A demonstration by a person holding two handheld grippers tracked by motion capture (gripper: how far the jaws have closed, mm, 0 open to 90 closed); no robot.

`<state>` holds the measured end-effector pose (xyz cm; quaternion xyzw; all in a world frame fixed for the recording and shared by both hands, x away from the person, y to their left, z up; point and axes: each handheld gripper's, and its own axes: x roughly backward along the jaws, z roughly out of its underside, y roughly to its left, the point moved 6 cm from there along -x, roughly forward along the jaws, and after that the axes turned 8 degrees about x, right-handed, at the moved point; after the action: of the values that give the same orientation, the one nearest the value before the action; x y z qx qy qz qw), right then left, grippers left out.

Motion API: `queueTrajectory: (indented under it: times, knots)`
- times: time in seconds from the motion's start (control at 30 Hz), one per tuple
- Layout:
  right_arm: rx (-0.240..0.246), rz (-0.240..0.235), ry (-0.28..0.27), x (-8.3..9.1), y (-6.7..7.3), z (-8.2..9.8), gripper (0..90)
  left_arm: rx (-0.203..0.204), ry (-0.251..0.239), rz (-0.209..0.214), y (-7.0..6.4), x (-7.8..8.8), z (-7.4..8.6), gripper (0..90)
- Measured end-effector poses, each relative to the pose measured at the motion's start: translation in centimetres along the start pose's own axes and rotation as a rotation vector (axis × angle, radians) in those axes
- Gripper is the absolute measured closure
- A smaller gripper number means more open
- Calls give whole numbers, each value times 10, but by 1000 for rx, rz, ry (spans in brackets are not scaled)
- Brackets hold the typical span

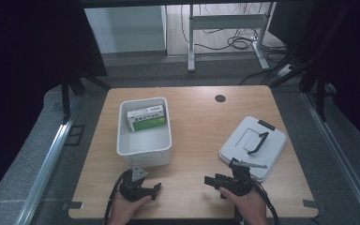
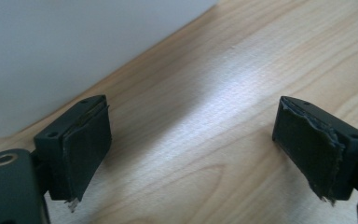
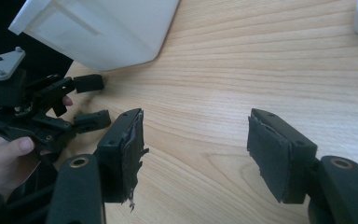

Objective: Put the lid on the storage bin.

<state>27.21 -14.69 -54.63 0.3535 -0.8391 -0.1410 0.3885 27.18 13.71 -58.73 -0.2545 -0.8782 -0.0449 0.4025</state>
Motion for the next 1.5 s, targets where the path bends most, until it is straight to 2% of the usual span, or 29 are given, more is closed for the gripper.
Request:
queueTrajectory:
  times: [0.1, 0.33, 0.63, 0.77, 0.93, 1.1, 1.4, 1.5]
  knots:
    - [1, -19, 3, -1, -1, -3, 365, -4, 1, 7, 0, 0, 0, 115]
    - [-6, -22, -9, 4, -7, -12, 382, -25, 4, 25, 2, 0, 0, 117]
    - [11, 33, -41, 15, -10, -28, 396, -33, 6, 31, 3, 1, 1, 122]
    - [-16, 46, -67, 22, -15, -39, 396, -30, 4, 31, 3, 1, 1, 122]
    - [-27, 59, -61, 25, -20, -42, 396, -27, 3, 27, 3, 0, 0, 119]
    - [-50, 70, -88, 40, -24, -51, 396, -22, 4, 21, 4, 0, 0, 119]
    - [-50, 136, -81, 53, -34, -71, 396, -15, 2, 14, 4, 0, 0, 120]
    - [-68, 158, -73, 59, -40, -81, 396, -15, 2, 14, 4, 0, 0, 120]
